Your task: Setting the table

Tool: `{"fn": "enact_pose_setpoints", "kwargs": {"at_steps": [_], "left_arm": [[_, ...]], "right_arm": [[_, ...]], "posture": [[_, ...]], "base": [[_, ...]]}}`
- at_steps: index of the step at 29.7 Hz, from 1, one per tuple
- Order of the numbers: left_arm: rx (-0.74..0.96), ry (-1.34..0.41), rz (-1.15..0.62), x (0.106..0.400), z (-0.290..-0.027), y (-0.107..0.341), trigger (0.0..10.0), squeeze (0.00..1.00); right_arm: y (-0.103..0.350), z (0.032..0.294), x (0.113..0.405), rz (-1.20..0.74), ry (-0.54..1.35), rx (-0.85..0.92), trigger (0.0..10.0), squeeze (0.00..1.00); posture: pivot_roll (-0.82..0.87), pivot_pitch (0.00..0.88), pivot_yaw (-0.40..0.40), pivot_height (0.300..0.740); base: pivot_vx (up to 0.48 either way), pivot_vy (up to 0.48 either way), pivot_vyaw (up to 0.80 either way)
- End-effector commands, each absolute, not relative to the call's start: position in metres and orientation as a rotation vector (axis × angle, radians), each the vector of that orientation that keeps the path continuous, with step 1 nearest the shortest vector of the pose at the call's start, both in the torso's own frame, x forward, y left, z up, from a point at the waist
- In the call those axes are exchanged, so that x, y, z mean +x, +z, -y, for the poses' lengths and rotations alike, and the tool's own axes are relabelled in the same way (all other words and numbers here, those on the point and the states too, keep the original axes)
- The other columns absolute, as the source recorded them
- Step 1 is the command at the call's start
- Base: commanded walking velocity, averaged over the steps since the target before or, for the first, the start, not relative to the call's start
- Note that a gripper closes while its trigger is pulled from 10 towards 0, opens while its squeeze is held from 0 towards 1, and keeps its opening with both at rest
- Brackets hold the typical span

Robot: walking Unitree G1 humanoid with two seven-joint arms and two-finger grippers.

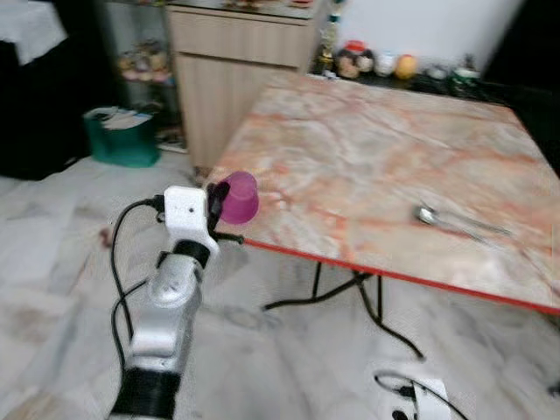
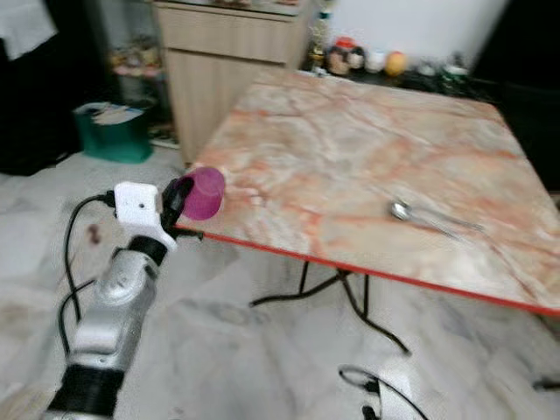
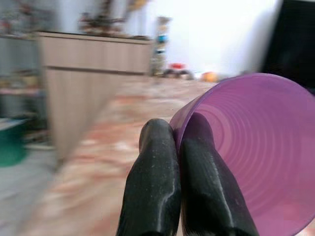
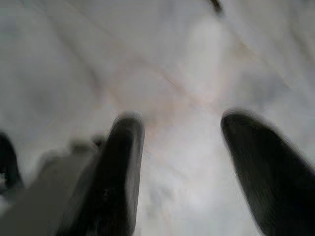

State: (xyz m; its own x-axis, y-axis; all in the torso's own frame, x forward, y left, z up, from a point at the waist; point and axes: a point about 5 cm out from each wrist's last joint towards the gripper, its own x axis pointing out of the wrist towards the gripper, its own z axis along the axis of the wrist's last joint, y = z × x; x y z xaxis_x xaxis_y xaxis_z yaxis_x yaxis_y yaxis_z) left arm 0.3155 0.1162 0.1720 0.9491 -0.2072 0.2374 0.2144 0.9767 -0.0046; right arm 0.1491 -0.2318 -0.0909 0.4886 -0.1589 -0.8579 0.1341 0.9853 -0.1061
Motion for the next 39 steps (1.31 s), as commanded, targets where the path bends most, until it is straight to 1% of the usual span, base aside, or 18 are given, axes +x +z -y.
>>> {"fn": "enact_pose_setpoints", "kwargs": {"at_steps": [1, 14, 39], "left_arm": [[-0.013, -0.188, 0.244, 0.3167, -0.1239, 0.1741, 10.0, 0.00], [-0.009, -0.171, 0.243, 0.3190, -0.1275, 0.1782, 10.0, 0.00], [-0.001, -0.173, 0.227, 0.3223, -0.1289, 0.1781, 10.0, 0.00]], "right_arm": [[-0.0877, 0.2310, 0.1576, -1.019, -0.176, -0.027, 10.0, 0.00], [-0.0876, 0.2294, 0.1584, -1.017, -0.165, -0.023, 10.0, 0.00], [-0.0881, 0.2248, 0.1595, -1.008, -0.154, -0.017, 10.0, 0.00]], "posture": [[0.20, 0.000, -0.109, 0.707], [0.20, 0.000, -0.100, 0.707], [0.20, 0.000, -0.087, 0.707]], "base": [[0.000, -0.409, 0.00], [0.000, -0.410, 0.00], [0.000, -0.479, 0.00]]}}
